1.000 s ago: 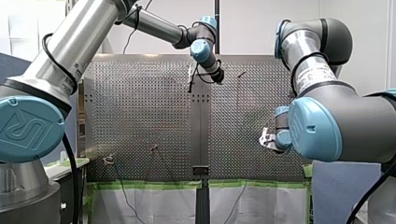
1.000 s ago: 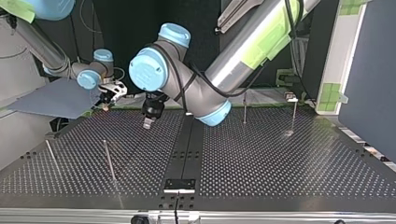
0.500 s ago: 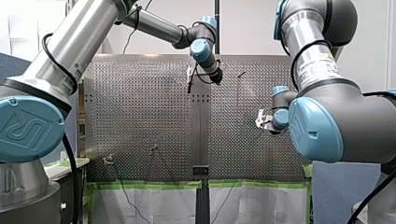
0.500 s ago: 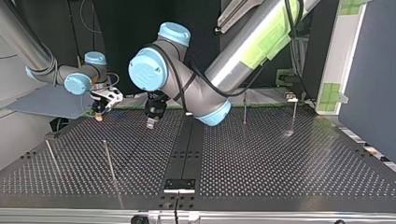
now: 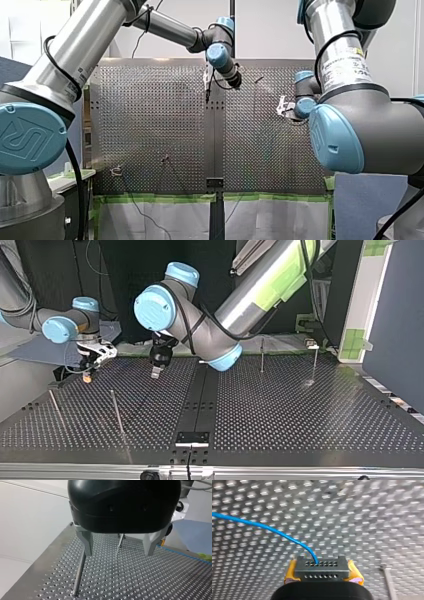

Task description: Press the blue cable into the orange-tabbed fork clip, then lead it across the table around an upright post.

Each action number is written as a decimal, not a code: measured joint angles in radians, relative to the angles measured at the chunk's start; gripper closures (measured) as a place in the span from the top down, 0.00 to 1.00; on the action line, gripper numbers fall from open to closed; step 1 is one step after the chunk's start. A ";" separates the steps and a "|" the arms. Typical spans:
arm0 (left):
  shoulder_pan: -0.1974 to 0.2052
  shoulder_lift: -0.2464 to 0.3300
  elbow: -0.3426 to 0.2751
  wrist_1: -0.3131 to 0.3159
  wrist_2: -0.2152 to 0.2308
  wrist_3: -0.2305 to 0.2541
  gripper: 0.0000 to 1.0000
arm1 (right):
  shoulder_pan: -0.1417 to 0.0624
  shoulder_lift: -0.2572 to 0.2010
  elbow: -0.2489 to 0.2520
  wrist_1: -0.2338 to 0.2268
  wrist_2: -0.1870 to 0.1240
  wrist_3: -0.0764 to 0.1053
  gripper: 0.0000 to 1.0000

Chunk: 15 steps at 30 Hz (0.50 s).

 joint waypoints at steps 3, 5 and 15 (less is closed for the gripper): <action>0.003 0.000 -0.024 0.030 0.004 -0.029 0.98 | -0.005 -0.027 0.000 0.001 -0.011 0.003 0.00; 0.005 0.000 -0.041 0.048 0.009 -0.048 0.98 | -0.006 -0.047 0.000 0.001 -0.020 0.004 0.00; 0.014 0.000 -0.103 0.128 0.022 -0.094 0.98 | -0.005 -0.146 0.000 0.005 -0.060 0.005 0.00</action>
